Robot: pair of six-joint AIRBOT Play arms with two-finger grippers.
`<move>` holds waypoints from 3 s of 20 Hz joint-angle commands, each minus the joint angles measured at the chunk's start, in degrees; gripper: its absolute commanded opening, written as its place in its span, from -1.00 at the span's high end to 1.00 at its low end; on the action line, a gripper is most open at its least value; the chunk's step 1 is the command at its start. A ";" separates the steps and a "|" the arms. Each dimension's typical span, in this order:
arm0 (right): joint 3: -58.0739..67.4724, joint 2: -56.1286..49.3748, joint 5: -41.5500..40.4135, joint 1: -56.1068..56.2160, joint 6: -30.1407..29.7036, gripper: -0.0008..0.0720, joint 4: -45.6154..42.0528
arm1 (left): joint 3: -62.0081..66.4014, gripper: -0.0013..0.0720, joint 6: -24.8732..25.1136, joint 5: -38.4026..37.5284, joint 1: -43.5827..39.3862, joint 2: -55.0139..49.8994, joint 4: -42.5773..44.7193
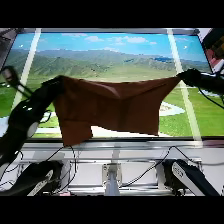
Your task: Fold the clothes and pants, and hang the long-sleeved shirts on hangers.
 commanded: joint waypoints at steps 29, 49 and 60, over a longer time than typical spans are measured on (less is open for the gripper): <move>-0.92 -15.69 -21.86 -0.15 -3.67 -0.08 -13.16 | -2.27 -0.49 0.66 10.80 7.41 -10.29 -6.62; -0.92 -15.87 -11.02 -14.62 -3.65 -0.08 -14.47 | 2.71 -0.27 78.60 -56.63 48.50 -21.49 -51.95; -0.92 -15.87 -11.15 -14.62 -3.63 -0.07 -14.45 | 5.35 -0.27 88.15 -54.16 48.48 -33.66 -63.36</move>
